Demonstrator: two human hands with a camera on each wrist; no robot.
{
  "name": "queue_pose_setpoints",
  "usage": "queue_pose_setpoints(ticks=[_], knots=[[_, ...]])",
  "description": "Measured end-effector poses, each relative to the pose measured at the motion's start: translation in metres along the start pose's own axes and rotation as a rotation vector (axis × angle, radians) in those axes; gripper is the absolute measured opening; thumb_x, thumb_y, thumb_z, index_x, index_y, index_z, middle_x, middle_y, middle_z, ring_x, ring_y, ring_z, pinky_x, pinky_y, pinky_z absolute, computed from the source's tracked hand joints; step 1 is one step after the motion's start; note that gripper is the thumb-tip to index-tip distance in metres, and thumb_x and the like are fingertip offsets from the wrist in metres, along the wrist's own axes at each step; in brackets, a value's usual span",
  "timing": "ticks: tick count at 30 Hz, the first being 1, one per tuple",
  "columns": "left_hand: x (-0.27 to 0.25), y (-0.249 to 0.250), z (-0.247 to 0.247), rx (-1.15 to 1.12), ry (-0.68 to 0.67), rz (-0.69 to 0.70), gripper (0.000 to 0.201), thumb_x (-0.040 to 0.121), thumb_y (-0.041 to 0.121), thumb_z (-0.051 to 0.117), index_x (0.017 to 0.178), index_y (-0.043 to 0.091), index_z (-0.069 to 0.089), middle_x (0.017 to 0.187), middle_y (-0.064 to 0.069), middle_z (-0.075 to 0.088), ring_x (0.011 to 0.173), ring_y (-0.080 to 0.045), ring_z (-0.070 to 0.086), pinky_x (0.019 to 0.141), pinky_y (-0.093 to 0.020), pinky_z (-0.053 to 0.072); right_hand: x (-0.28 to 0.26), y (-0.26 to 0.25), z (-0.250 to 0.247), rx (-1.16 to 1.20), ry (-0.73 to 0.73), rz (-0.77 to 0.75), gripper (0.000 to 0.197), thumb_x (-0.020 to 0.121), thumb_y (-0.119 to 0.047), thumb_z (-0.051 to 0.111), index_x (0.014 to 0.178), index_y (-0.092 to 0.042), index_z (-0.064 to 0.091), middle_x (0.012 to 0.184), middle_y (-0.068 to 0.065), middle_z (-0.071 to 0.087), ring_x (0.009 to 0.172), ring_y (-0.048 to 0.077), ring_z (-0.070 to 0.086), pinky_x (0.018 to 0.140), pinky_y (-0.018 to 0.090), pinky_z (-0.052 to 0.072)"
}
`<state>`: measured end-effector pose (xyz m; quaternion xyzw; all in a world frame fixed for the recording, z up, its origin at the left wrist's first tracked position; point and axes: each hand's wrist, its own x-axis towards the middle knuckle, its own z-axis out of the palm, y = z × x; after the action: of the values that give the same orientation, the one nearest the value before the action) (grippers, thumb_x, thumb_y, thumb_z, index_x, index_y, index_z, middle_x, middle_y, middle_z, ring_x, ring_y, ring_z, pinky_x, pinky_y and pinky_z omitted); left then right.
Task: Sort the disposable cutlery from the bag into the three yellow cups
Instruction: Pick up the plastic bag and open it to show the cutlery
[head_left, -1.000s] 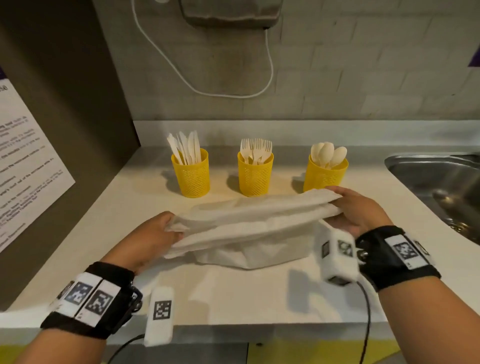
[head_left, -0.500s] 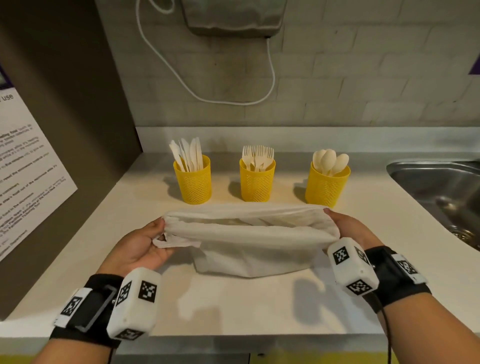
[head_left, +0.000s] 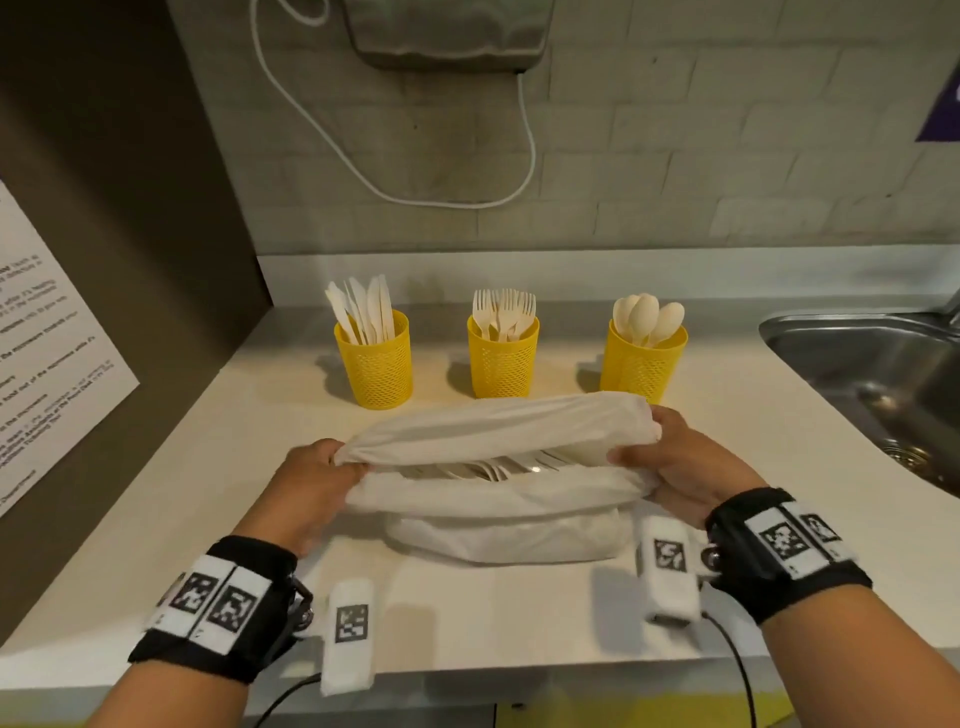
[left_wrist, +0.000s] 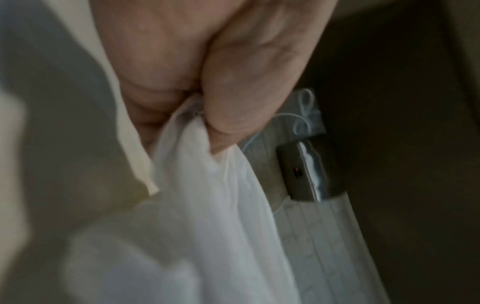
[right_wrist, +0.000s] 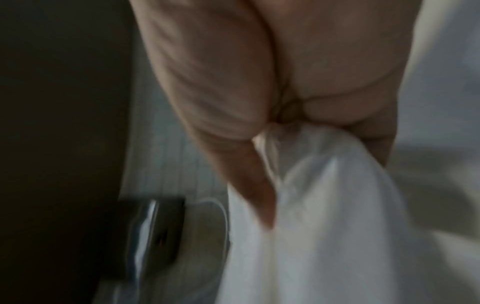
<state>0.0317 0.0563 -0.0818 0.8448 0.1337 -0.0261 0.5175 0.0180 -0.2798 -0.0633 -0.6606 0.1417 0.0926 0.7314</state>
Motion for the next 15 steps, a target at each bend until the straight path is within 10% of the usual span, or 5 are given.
queue_pose_setpoints(ticks=[4,8,11,13,15], knots=[[0.004,0.002,-0.008,0.583,0.047,0.129,0.026,0.093,0.020,0.045,0.071,0.012,0.057,0.089,-0.018,0.057,0.086,-0.038,0.056,0.068,-0.034,0.036,0.012,-0.007,-0.002,-0.808,0.259,-0.108,0.032,0.080,0.000,0.044,0.108,-0.002,0.060,0.104,0.022,0.063,0.093,0.038,0.061,0.081,0.047,0.055],[-0.004,0.010,-0.001,-0.290,0.004,-0.087,0.012,0.093,0.011,0.049,0.105,0.012,0.048,0.091,-0.015,0.057,0.067,-0.023,0.053,0.046,-0.026,0.045,0.013,-0.009,0.000,-1.082,0.277,-0.160,0.043,0.084,-0.002,0.045,0.125,-0.007,0.057,0.119,0.022,0.063,0.107,0.037,0.058,0.085,0.034,0.046],[0.000,0.020,0.001,-0.896,-0.112,-0.271,0.013,0.093,-0.004,0.043,0.094,0.009,0.044,0.101,-0.019,0.053,0.075,-0.024,0.056,0.042,-0.022,0.053,0.012,-0.007,0.002,-0.344,0.265,-0.132,0.053,0.085,0.004,0.052,0.134,-0.014,0.045,0.113,0.020,0.063,0.090,0.032,0.062,0.069,0.034,0.050],[0.001,0.024,0.002,-1.122,-0.131,-0.302,0.021,0.093,-0.009,0.033,0.087,0.008,0.044,0.103,-0.020,0.054,0.086,-0.030,0.057,0.069,-0.033,0.059,0.015,-0.007,0.003,0.176,0.132,0.032,0.042,0.088,0.007,0.046,0.128,-0.007,0.048,0.097,0.019,0.067,0.080,0.032,0.066,0.061,0.037,0.056],[0.002,0.027,0.003,-1.212,-0.085,-0.349,0.027,0.094,-0.010,0.027,0.081,0.007,0.043,0.096,-0.020,0.055,0.091,-0.035,0.054,0.093,-0.044,0.046,0.020,-0.004,-0.003,0.350,0.127,0.156,0.032,0.093,0.000,0.042,0.122,-0.007,0.053,0.096,0.015,0.068,0.090,0.032,0.065,0.084,0.039,0.053]])
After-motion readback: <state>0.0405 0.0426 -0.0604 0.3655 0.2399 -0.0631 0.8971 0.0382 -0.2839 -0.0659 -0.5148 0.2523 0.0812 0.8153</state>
